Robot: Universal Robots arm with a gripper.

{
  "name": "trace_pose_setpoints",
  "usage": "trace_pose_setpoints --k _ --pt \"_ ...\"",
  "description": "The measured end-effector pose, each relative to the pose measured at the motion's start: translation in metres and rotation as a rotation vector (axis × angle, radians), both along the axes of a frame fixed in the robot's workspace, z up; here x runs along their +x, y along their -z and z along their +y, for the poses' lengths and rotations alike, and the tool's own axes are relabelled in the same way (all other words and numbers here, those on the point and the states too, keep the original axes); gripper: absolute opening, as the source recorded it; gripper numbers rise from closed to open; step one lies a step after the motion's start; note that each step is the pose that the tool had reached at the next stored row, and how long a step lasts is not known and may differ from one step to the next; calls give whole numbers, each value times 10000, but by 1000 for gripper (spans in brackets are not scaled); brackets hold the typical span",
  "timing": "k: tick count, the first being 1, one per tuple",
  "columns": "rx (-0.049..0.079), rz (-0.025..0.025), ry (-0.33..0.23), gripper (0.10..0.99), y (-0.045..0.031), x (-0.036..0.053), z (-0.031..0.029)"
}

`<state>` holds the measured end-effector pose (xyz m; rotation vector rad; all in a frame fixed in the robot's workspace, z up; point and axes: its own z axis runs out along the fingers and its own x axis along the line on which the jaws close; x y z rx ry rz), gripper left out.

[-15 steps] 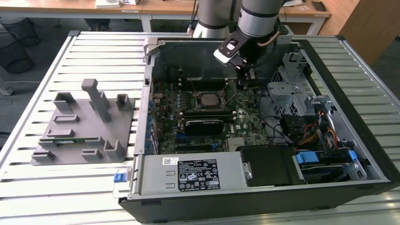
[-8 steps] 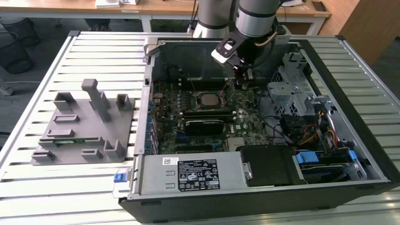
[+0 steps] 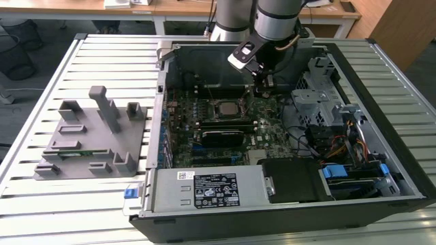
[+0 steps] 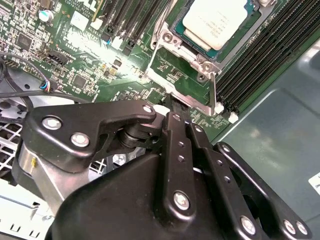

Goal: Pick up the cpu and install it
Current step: 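Close the cpu cover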

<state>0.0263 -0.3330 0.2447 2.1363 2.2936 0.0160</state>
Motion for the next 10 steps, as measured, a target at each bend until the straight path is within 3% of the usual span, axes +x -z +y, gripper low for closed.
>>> trace_pose_setpoints --k 10 --pt "0 0 0 106 3 -69 0"
